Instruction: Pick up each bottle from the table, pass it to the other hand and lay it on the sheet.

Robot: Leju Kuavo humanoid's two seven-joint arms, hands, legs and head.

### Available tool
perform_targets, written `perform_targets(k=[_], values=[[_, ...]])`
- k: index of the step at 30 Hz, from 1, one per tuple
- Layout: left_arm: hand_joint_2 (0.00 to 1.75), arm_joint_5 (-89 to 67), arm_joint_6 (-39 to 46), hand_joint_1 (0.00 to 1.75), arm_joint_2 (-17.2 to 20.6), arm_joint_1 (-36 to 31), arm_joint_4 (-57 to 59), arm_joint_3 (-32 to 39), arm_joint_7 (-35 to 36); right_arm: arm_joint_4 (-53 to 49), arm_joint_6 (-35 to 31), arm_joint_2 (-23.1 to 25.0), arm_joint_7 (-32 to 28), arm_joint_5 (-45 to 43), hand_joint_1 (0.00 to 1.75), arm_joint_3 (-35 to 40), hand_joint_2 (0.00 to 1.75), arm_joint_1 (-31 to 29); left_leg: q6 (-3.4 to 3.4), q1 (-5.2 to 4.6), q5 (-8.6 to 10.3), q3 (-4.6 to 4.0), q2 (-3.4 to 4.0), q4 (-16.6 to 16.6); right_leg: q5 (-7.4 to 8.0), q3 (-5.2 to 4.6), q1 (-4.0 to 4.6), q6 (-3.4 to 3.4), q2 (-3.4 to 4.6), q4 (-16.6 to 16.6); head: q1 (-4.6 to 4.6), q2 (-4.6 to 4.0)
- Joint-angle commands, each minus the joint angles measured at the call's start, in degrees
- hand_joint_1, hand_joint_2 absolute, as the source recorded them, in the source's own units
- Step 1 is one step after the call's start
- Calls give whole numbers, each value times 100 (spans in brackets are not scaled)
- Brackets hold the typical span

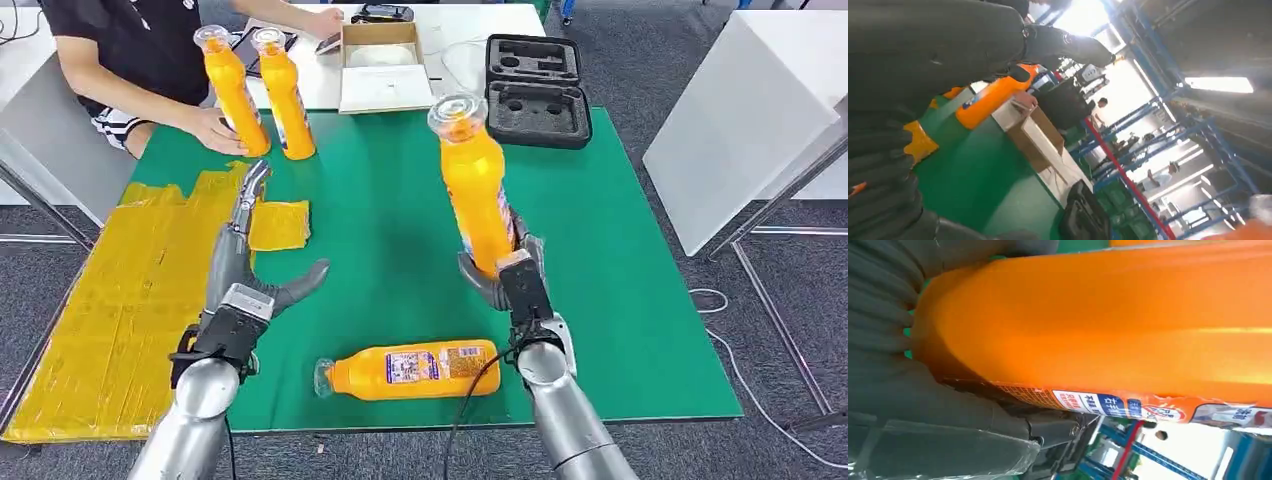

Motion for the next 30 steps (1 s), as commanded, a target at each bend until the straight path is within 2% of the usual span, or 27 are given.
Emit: perform_targets(k=[1, 3, 8, 11, 15, 22, 23, 30], values=[[175, 212, -270, 0, 145, -581, 885, -579, -90, 107, 1481, -212, -216, -676, 175, 280, 175, -137, -13, 3, -9, 22, 2, 1, -10, 25, 4, -5, -8, -2, 0, 0], [175, 328, -453, 0, 144, -658, 966, -700, -128, 381, 1842, -230, -298, -657, 175, 426, 175, -261, -15, 4, -9, 26, 4, 0, -10, 29, 6, -6, -8, -4, 0, 0], [175, 462, -815, 0, 164, -753, 1057, -1006, -131, 932, 2356, -224, -370, -523, 175, 699, 175, -530, -22, 9, -23, 47, 23, 6, -16, 50, 12, -9, 7, -4, -2, 0], [175, 579, -1016, 0, 175, -822, 1136, -1144, -94, 1254, 2542, -152, -282, -532, 175, 839, 175, -665, -15, 6, -13, 32, 11, 2, -11, 37, 8, -6, -2, -5, 0, 0], [175, 638, -1078, 0, 173, -871, 1181, -1170, -33, 1347, 2585, -132, -296, -491, 175, 968, 175, -719, -21, 7, -22, 45, 24, 6, -17, 49, 9, -9, 9, -2, 0, 0], [175, 994, -1255, 0, 182, -1039, 1568, -1115, 98, 1819, 2457, -58, -346, -319, 175, 1390, 175, -1023, -11, 3, -6, 19, 15, -2, -3, 21, 5, -5, 7, -4, 0, 0], [175, 994, -1255, 0, 182, -1039, 1568, -1115, 98, 1819, 2457, -58, -346, -319, 175, 1390, 175, -1023, -19, 7, -17, 39, 24, 3, -11, 42, 10, -9, 11, -3, -2, 0], [175, 1090, -1332, 0, 189, -1040, 1587, -1130, 142, 1946, 2398, -61, -368, -340, 175, 1457, 175, -1109, -12, 4, -11, 27, 17, 2, -9, 29, 6, -5, 7, -1, 0, 0]])
